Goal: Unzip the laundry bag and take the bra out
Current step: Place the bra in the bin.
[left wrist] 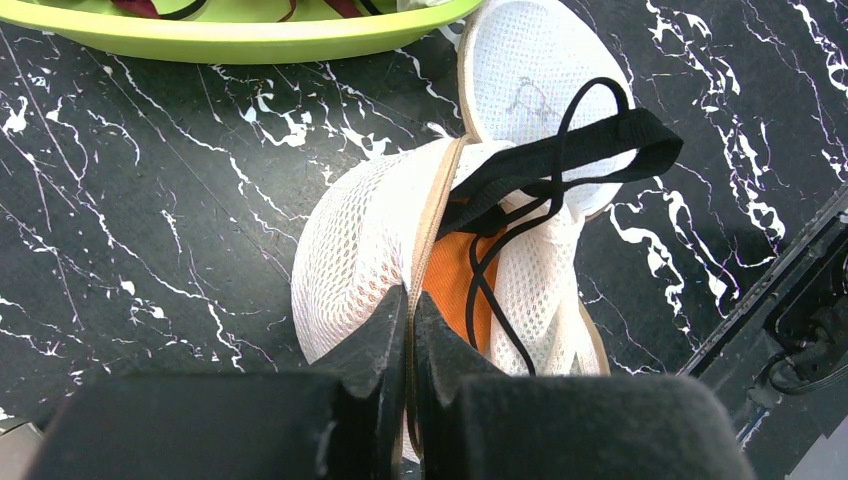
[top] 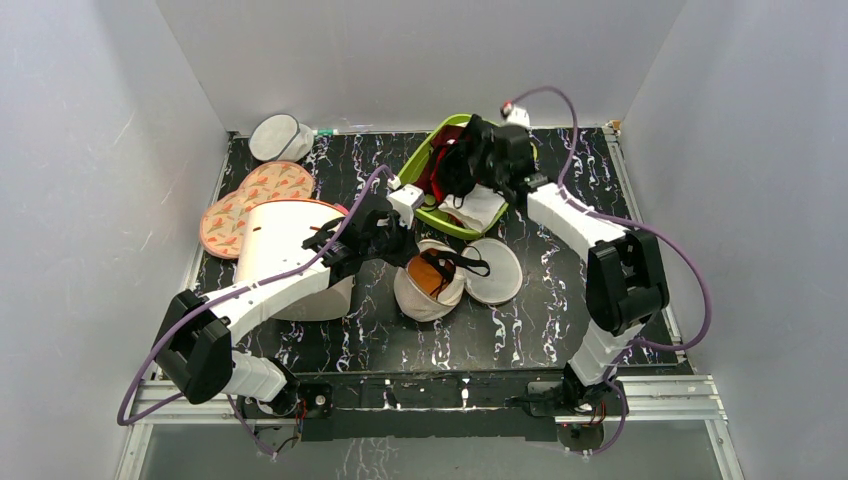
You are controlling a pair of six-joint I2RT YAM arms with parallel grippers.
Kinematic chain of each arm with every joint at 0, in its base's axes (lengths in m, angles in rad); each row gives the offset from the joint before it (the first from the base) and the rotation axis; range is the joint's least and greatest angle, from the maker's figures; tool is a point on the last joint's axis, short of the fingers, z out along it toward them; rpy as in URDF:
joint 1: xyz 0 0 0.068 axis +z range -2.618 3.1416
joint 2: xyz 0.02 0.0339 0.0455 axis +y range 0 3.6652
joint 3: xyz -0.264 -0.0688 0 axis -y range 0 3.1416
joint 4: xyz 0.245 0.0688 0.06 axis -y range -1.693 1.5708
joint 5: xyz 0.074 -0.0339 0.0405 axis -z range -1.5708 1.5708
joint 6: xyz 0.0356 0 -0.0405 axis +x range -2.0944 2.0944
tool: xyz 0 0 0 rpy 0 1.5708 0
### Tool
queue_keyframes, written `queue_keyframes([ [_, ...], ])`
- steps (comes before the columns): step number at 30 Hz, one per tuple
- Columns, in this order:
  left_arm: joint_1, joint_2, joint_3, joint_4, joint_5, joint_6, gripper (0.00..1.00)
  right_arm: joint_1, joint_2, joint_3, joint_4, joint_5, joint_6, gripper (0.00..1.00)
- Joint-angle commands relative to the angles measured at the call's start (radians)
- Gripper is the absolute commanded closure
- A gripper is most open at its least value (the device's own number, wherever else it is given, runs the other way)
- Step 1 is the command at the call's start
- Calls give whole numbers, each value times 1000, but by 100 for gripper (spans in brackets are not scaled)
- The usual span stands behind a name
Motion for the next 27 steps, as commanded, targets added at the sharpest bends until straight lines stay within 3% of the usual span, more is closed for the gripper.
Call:
queue_keyframes([
  [1, -6, -24, 6, 7, 21, -3, 100, -56, -81, -184, 37, 3, -3, 100],
  [8, -6, -26, 5, 5, 7, 0, 100, -69, -6, -320, 37, 3, -3, 100],
  [15, -5, -16, 7, 2, 13, 0, 100, -68, 129, -92, 37, 3, -3, 100],
  [16, -6, -16, 8, 1, 13, 0, 100, -69, 125, -47, 82, -194, -63, 70],
  [17, -6, -17, 9, -1, 13, 0, 100, -70, 116, -12, 34, -318, 70, 82],
  [22, -6, -20, 13, -5, 12, 0, 100, -70, -3, 83, -313, -260, -70, 40],
  [27, -6, -16, 18, -12, 17, 0, 100, -69, -268, -121, -368, -249, -156, 5],
])
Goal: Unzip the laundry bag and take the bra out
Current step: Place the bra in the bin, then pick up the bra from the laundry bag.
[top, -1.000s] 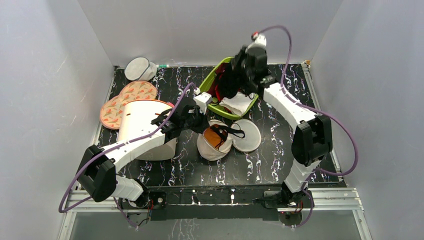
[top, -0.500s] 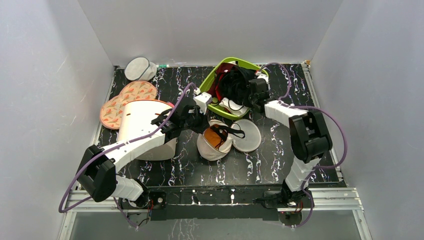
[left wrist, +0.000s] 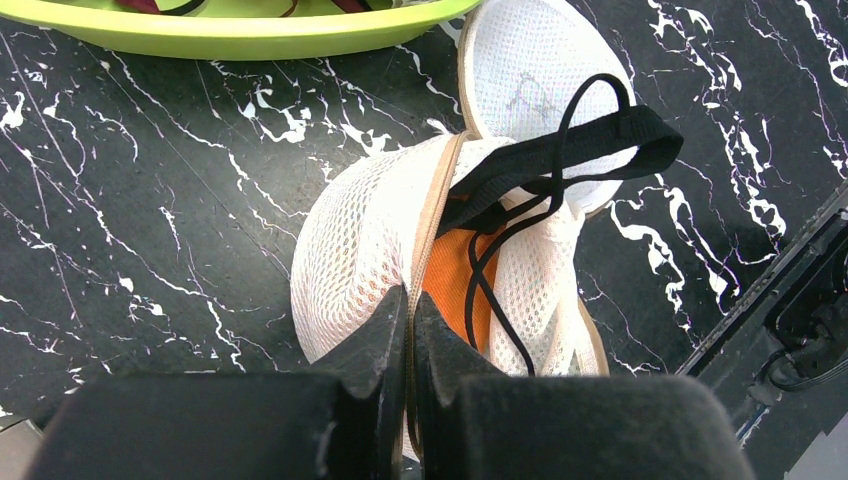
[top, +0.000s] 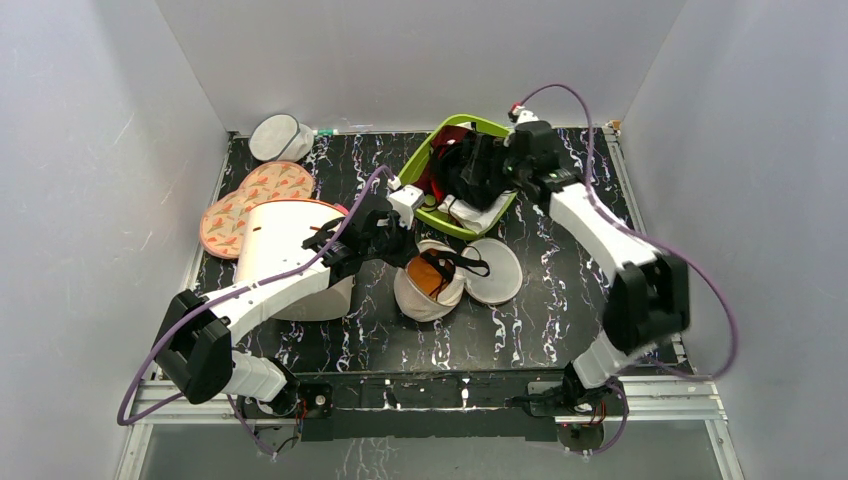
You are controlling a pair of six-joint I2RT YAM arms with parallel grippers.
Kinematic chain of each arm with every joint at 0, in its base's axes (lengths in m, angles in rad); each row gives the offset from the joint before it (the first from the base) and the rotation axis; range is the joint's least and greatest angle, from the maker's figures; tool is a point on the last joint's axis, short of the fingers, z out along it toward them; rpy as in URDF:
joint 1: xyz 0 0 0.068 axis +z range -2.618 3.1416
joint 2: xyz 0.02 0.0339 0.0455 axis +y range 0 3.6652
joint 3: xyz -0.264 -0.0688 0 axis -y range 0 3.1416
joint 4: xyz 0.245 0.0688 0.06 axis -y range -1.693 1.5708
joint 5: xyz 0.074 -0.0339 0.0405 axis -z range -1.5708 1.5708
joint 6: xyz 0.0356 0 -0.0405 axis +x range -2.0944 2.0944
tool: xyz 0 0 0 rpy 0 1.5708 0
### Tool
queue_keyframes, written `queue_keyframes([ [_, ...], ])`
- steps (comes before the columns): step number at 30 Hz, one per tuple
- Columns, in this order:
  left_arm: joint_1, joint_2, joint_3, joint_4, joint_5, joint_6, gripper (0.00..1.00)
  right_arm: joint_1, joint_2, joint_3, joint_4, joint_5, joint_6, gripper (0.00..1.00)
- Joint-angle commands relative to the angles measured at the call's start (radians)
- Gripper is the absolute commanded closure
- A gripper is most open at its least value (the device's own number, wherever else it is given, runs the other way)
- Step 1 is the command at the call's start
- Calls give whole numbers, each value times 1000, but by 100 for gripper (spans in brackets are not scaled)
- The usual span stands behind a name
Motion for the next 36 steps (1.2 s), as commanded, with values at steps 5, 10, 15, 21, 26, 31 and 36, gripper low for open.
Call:
queue_keyframes([
  [5, -6, -16, 20, -5, 19, -2, 100, -1, -429, -346, -55, -178, -120, 2],
  [10, -6, -16, 19, -3, 27, -4, 100, -1, -549, -630, 150, -394, -51, 2],
  [15, -6, -16, 17, -2, 28, -2, 100, -1, -542, -775, 352, -545, -10, 2],
  [21, -5, -16, 21, -2, 45, -4, 100, 2, -477, -782, 439, -579, -5, 9],
  [26, -6, 10, 23, -4, 49, -4, 100, 19, -421, -757, 462, -566, 30, 31],
  [31, -6, 7, 23, -3, 50, -4, 100, 23, -388, -748, 459, -581, 58, 54],
  [36, -6, 8, 23, -4, 49, -5, 100, 30, -422, -717, 401, -568, 73, 94],
])
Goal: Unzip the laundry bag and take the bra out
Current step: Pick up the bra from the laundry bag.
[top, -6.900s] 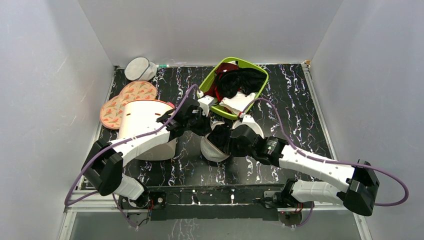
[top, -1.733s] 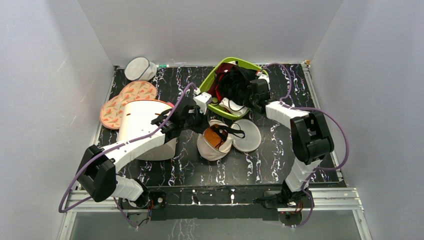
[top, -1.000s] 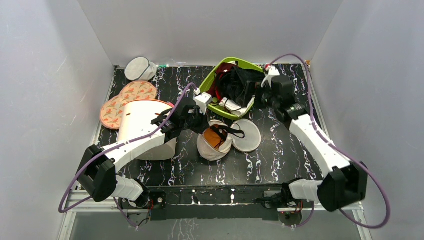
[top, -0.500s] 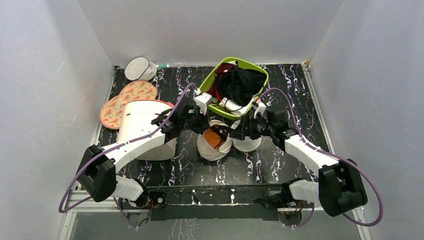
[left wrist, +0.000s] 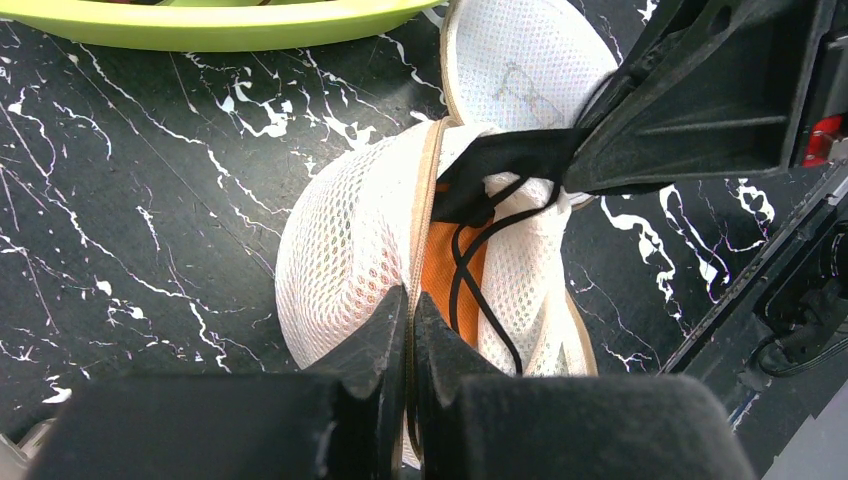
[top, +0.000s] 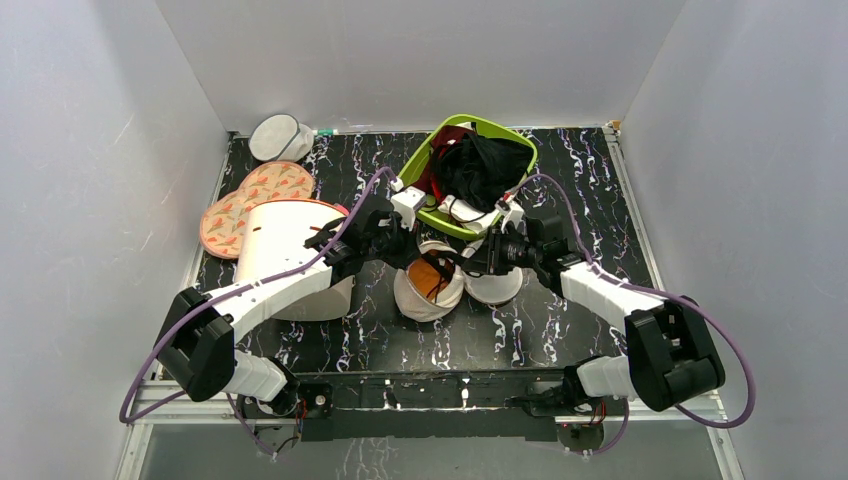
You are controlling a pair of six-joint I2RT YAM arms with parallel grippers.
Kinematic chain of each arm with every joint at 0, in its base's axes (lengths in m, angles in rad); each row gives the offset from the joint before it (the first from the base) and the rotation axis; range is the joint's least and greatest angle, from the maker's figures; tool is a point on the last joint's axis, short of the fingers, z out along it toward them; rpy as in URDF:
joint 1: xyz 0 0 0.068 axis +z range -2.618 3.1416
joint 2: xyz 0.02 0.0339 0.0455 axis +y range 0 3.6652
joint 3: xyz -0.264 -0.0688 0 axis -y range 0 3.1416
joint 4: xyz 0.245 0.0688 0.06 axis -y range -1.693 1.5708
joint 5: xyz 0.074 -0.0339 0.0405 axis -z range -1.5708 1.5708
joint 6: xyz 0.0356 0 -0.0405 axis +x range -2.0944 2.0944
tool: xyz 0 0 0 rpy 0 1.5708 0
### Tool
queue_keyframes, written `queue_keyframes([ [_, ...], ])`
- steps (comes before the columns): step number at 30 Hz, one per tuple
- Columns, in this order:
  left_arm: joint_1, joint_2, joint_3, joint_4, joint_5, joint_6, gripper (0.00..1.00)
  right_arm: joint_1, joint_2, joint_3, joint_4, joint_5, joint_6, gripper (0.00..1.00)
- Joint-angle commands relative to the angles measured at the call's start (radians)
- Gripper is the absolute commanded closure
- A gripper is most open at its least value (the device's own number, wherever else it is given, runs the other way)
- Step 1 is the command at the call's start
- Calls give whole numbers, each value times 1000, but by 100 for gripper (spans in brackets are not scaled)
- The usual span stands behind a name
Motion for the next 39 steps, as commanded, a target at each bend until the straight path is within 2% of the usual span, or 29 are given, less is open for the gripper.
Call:
queue_keyframes([
  [1, -5, -7, 24, -1, 15, -5, 100, 12, -50, 79, 5, -15, 22, 99],
  [10, -6, -1, 28, -7, 7, -5, 100, 38, -142, 193, -49, -119, 74, 100],
  [14, -6, -2, 29, -8, 7, -5, 100, 42, -210, 212, -8, -175, 137, 100],
  [19, -6, 1, 29, -6, 16, -5, 100, 43, -284, 215, 107, -189, 246, 100],
  [24, -6, 6, 30, -6, 22, -7, 100, 51, -272, 219, 218, -210, 350, 100],
  [29, -6, 14, 32, -4, 36, -9, 100, 93, -223, 209, 524, -230, 562, 100],
  [32, -6, 22, 36, -9, 37, -10, 100, 119, -198, 267, 614, -224, 625, 100],
  [36, -6, 28, 40, -13, 47, -10, 100, 126, -201, 413, 458, -177, 547, 100],
  [39, -6, 26, 40, -14, 47, -10, 100, 127, -213, 555, 202, -95, 398, 100],
])
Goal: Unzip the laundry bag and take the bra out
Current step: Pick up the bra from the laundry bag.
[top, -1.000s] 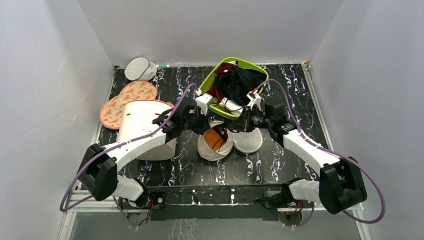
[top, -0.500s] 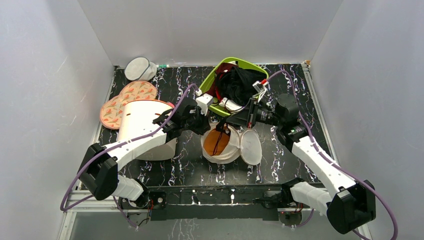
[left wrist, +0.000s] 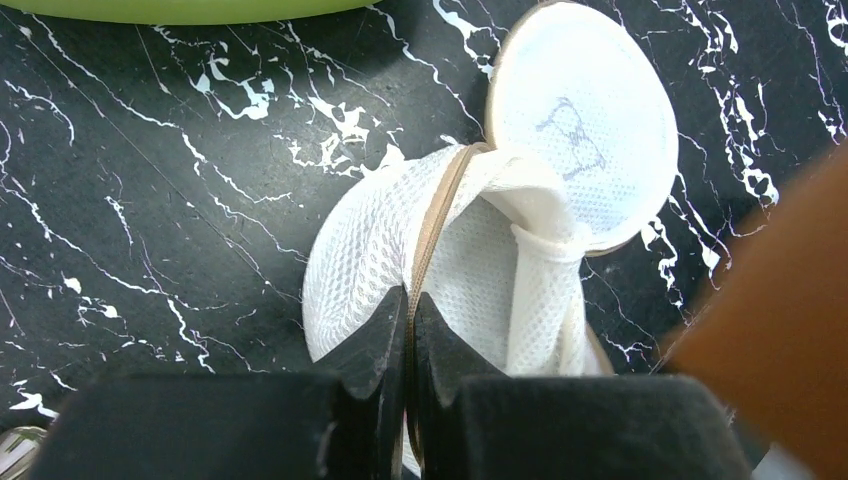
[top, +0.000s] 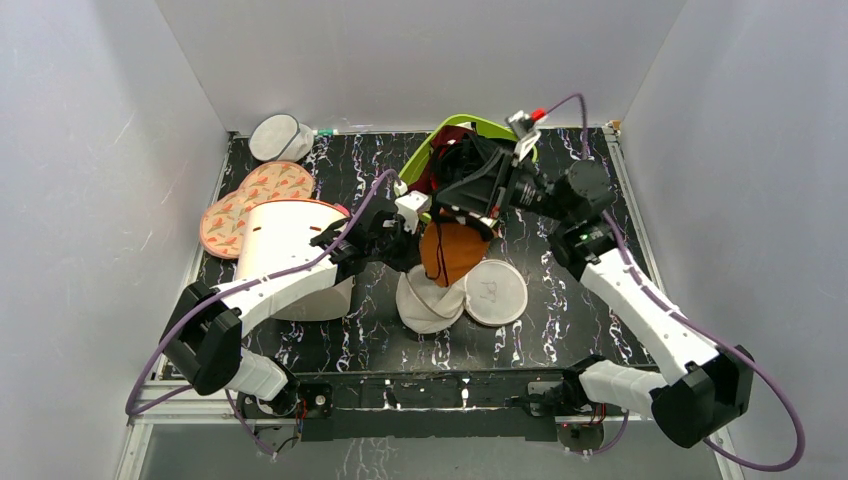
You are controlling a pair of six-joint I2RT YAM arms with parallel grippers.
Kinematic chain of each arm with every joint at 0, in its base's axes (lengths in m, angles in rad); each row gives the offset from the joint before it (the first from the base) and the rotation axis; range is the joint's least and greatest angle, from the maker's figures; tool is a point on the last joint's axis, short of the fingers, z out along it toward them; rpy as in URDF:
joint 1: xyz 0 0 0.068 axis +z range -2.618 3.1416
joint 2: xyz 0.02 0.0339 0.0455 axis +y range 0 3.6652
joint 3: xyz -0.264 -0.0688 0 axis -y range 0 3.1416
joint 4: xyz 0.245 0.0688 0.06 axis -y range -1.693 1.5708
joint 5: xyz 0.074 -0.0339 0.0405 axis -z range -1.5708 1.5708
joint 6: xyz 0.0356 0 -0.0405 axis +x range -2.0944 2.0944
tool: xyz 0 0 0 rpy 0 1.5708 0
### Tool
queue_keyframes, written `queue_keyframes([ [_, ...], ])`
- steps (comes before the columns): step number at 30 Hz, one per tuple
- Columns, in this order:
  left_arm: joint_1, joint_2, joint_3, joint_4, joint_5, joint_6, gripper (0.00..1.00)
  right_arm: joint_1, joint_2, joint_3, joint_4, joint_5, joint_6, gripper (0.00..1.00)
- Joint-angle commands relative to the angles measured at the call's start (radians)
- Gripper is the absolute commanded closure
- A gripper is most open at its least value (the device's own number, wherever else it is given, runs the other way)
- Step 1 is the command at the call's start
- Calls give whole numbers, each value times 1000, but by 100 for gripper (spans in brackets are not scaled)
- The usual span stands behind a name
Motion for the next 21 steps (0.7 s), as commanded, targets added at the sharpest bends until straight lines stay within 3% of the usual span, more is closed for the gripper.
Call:
queue_keyframes([
  [1, -6, -13, 37, -9, 21, -6, 100, 2, -42, 239, -233, 123, -183, 100],
  [6, -6, -20, 36, -9, 16, -6, 100, 2, -59, 393, -429, 262, -342, 100],
  [12, -6, -36, 31, -4, 0, -6, 93, 3, -17, 474, -509, 450, -421, 100],
  [21, -6, -58, 19, 2, -27, 9, 67, 1, 147, 505, -441, 549, -453, 100],
])
